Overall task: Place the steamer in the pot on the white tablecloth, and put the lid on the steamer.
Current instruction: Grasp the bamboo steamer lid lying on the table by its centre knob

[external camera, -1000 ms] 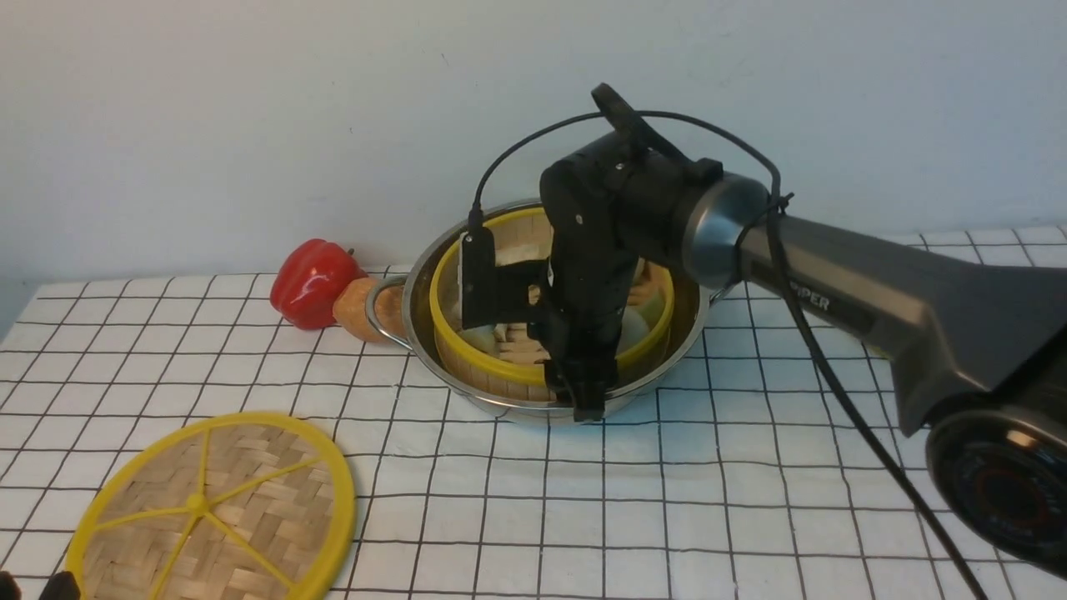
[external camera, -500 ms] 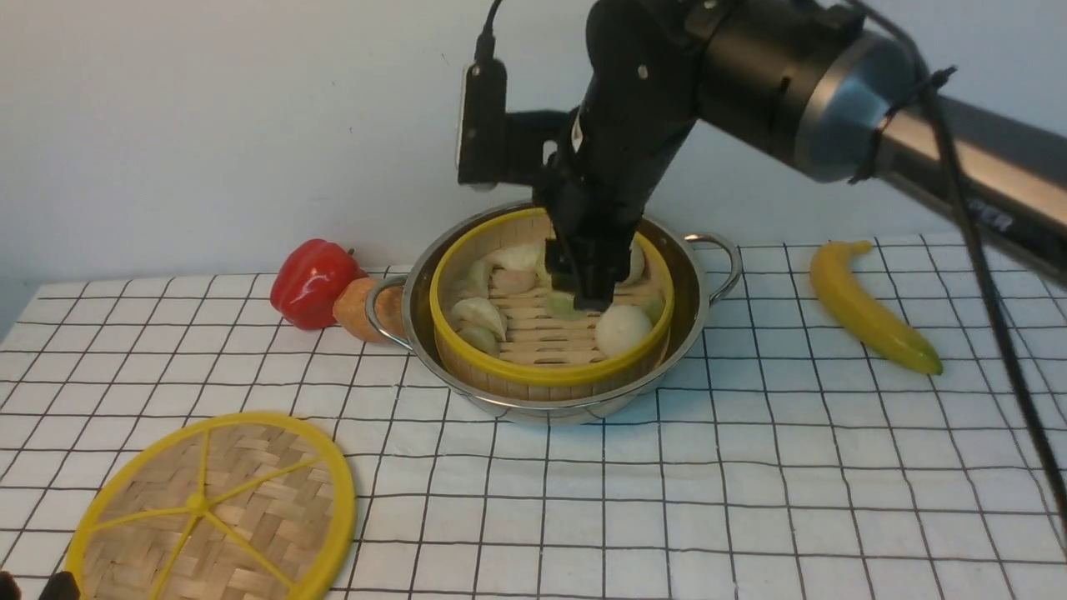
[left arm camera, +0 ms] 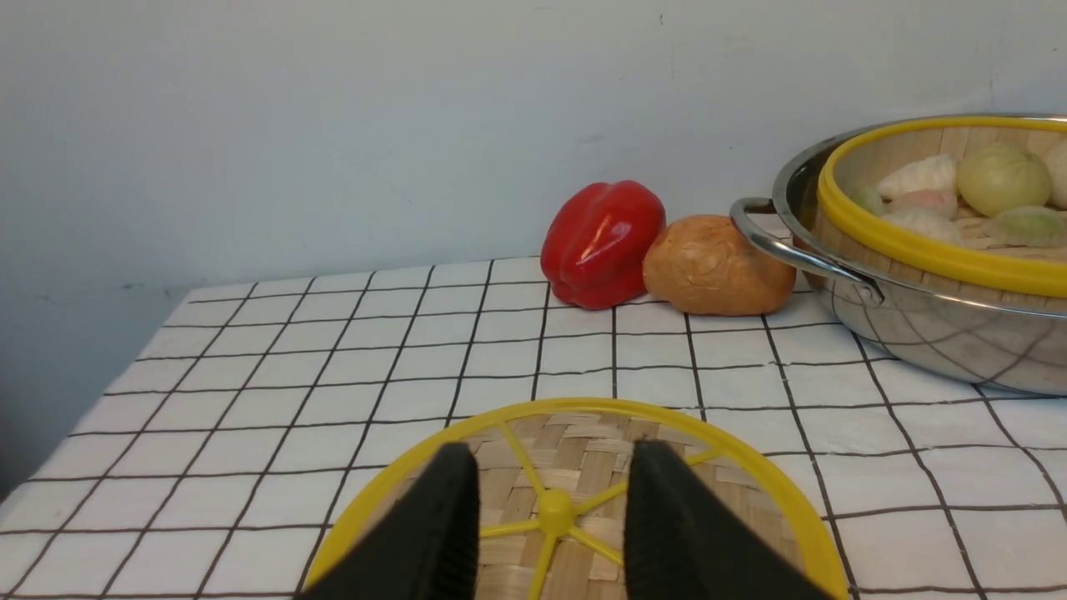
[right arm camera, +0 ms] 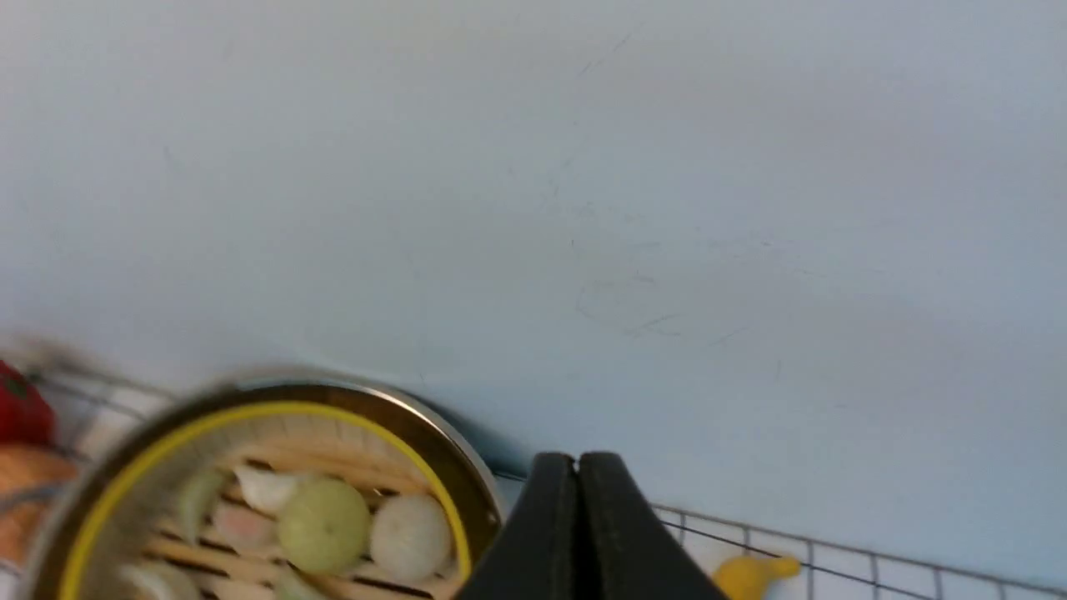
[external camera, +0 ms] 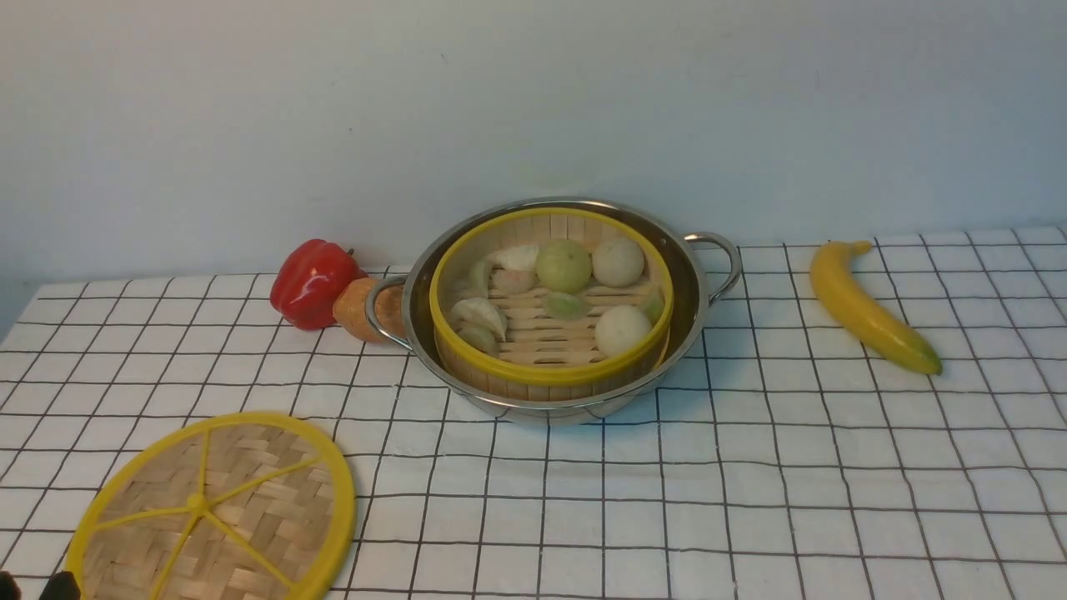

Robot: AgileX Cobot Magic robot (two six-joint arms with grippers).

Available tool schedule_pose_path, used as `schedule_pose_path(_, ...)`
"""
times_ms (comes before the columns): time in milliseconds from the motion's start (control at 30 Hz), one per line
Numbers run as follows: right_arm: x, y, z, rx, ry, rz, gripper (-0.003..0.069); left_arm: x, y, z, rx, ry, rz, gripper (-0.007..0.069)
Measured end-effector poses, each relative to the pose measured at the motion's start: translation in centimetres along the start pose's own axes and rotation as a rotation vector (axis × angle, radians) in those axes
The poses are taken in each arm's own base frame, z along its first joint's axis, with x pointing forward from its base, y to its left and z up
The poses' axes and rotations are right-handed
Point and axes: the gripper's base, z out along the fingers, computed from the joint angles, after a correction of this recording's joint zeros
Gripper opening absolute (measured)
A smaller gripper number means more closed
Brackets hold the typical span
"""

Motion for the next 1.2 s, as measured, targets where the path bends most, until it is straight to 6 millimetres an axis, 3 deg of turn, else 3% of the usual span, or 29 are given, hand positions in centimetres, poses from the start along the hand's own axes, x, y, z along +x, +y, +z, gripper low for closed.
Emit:
schedule_pose_path(200, -1.2, -1.7, -3.1, 0.001, -0.068, 0.129, -0.0003, 0.0, 0.0, 0.0, 0.000, 0.000, 0.000, 0.0243)
schedule_pose_path(433, -1.8, -3.7, -4.4, 0.129, -0.128, -0.072, 0.0011, 0.0, 0.0, 0.0, 0.000, 0.000, 0.000, 0.0243)
schedule_pose_path(533, -0.7, -5.7, -4.0, 0.162, -0.125, -0.102, 0.0026, 0.0, 0.0, 0.0, 0.000, 0.000, 0.000, 0.0243)
schedule_pose_path(667, 1.9, -9.4, -2.6, 0.068, -0.199, -0.031, 0.0045, 0.0, 0.0, 0.0, 0.000, 0.000, 0.000, 0.0243)
schedule_pose_path(767, 7.5, -13.2, -0.8, -0.007, -0.233, 0.113, 0.0060, 0.0, 0.0, 0.0, 0.000, 0.000, 0.000, 0.0243)
schedule_pose_path(800, 8.2, -14.0, -1.0, 0.002, -0.248, 0.137, 0.0063, 0.0, 0.0, 0.0, 0.000, 0.000, 0.000, 0.0243)
schedule_pose_path(833, 11.5, -16.0, -1.2, 0.004, -0.297, 0.207, 0.0069, 0.0, 0.0, 0.0, 0.000, 0.000, 0.000, 0.0243)
schedule_pose_path(867, 13.9, -16.6, -1.0, 0.009, -0.288, 0.229, 0.0071, 0.0, 0.0, 0.0, 0.000, 0.000, 0.000, 0.0243)
schedule_pose_path(967, 20.3, -17.5, -2.4, 0.012, -0.336, 0.225, 0.0082, 0.0, 0.0, 0.0, 0.000, 0.000, 0.000, 0.0243)
schedule_pose_path(1000, 20.6, -17.5, -2.9, 0.013, -0.349, 0.223, 0.0083, 0.0, 0.0, 0.0, 0.000, 0.000, 0.000, 0.0243)
schedule_pose_path(1067, 24.9, -17.0, -4.9, -0.001, -0.385, 0.172, 0.0090, 0.0, 0.0, 0.0, 0.000, 0.000, 0.000, 0.0243)
schedule_pose_path(1100, 25.5, -16.9, -5.2, -0.005, -0.394, 0.168, 0.0091, 0.0, 0.0, 0.0, 0.000, 0.000, 0.000, 0.0243)
schedule_pose_path(1133, 27.9, -16.6, -6.4, -0.007, -0.412, 0.154, 0.0095, 0.0, 0.0, 0.0, 0.000, 0.000, 0.000, 0.0243)
schedule_pose_path(1200, 29.3, -16.4, -7.8, -0.007, -0.458, 0.155, 0.0099, 0.0, 0.0, 0.0, 0.000, 0.000, 0.000, 0.0243)
